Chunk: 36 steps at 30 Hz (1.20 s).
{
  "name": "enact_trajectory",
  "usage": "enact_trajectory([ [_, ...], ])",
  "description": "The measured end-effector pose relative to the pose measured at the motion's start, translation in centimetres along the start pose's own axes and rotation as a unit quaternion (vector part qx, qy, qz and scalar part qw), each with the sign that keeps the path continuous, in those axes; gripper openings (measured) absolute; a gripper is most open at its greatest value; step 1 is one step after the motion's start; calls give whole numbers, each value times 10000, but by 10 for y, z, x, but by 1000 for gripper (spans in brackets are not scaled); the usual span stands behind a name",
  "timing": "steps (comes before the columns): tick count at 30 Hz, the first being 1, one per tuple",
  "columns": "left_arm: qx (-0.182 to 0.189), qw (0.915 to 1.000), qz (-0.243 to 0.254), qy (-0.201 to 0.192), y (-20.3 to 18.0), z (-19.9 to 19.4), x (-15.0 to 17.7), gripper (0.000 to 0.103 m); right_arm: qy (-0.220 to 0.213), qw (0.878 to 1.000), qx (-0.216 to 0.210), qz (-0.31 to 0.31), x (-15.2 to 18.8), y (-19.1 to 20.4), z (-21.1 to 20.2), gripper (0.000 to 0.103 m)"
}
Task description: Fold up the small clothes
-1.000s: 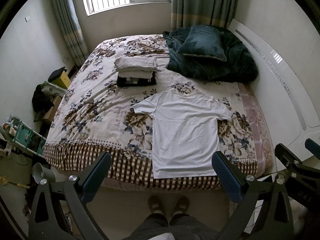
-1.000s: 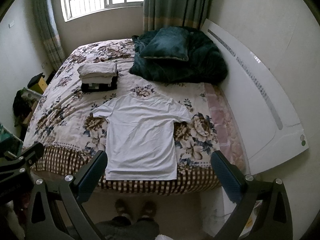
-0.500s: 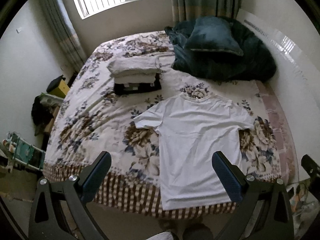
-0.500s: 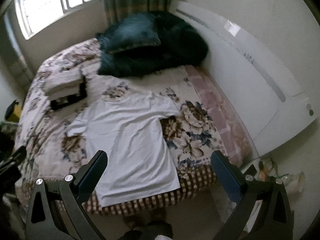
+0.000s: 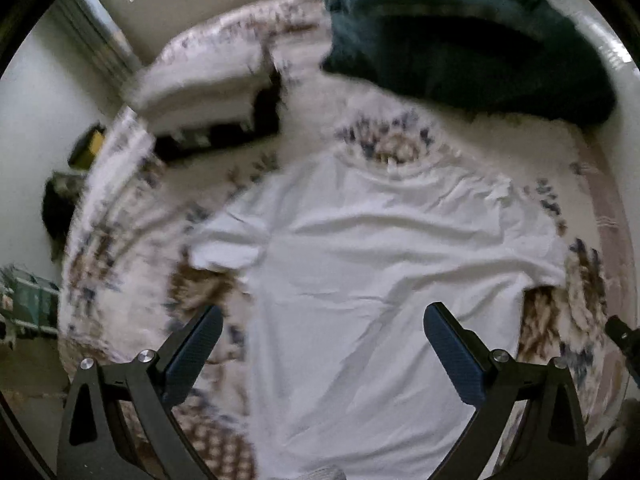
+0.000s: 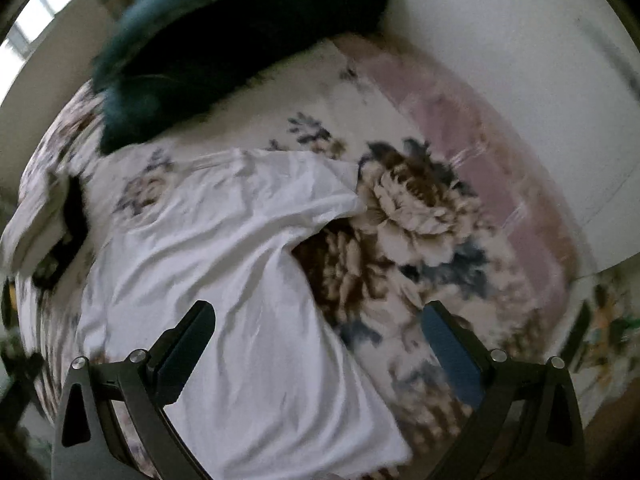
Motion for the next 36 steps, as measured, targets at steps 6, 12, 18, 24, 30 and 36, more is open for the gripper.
enact_trajectory([
  [6,88,9961,-41,872,-59,113,8,103,323,9854,-527,1590,-35,-76,137,103],
  [12,327,9929,-12,1148,-94,163,11,103,394,9384,-1539,3070,-39,-108,213,91],
  [18,458,9913,-153,1226,-91,177,8,103,-397,9226,-1824,3377,-59,-97,225,38],
  [24,454,9919,-387,1122,-59,170,1,103,-968,9700,-1195,1882,-89,-23,186,11],
  [30,190,9919,-791,975,2,161,2,103,-1044,9858,-691,-1122,-70,140,168,9],
  [36,-148,9890,-1080,998,63,174,24,103,61,9408,-206,-3383,35,235,232,9],
])
Point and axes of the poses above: each gripper's, at about its wrist camera, not at the fingertips, and z roughly the way its jaws point, y to its left, x to its underside, the point moved 6 cm from there along z, roughly the way its jaws point, and after that the axes turned 11 degrees about -x, right-handed, at the moved point
